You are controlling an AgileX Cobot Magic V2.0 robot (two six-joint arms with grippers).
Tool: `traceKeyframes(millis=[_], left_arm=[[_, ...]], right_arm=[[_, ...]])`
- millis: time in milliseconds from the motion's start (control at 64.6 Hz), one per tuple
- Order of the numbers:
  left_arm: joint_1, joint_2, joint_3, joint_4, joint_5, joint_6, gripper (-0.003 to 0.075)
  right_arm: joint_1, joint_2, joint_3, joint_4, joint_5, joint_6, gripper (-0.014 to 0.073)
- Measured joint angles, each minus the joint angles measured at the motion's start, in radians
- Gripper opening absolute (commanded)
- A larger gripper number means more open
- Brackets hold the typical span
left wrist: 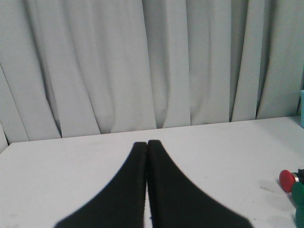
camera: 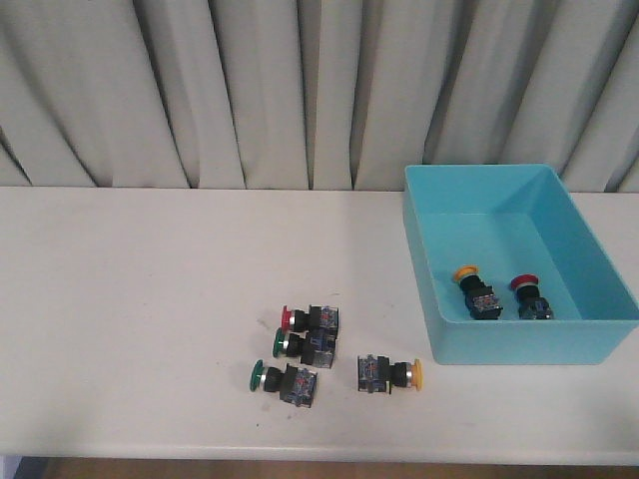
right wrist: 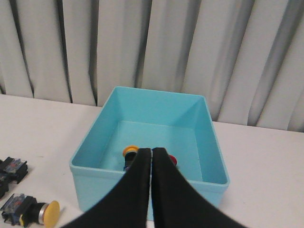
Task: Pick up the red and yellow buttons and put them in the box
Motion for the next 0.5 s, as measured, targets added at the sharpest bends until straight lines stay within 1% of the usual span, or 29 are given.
traceKeyframes(millis=[15, 108, 279, 495], left_arm=[[0.000, 0.000, 0.000, 0.000, 0.000, 0.000, -0.0008], [0.000, 0.000, 0.000, 0.000, 0.000, 0.000, -0.0008], [0.000, 0.000, 0.000, 0.000, 0.000, 0.000, -0.0008], [0.000, 0.000, 0.000, 0.000, 0.001, 0.000, -0.0008]], right_arm=[[0.000, -0.036, 0.057, -0.080, -0.069, 0.106, -0.0006], [0.000, -0.072, 0.104, -0.125, -0.111, 0.160, -0.0006], [0.000, -0.125, 0.200, -0.140, -0.181, 0.185, -0.0005], [0.000, -0.127, 0.211, -0.140, -0.207, 0.188, -0.0005]])
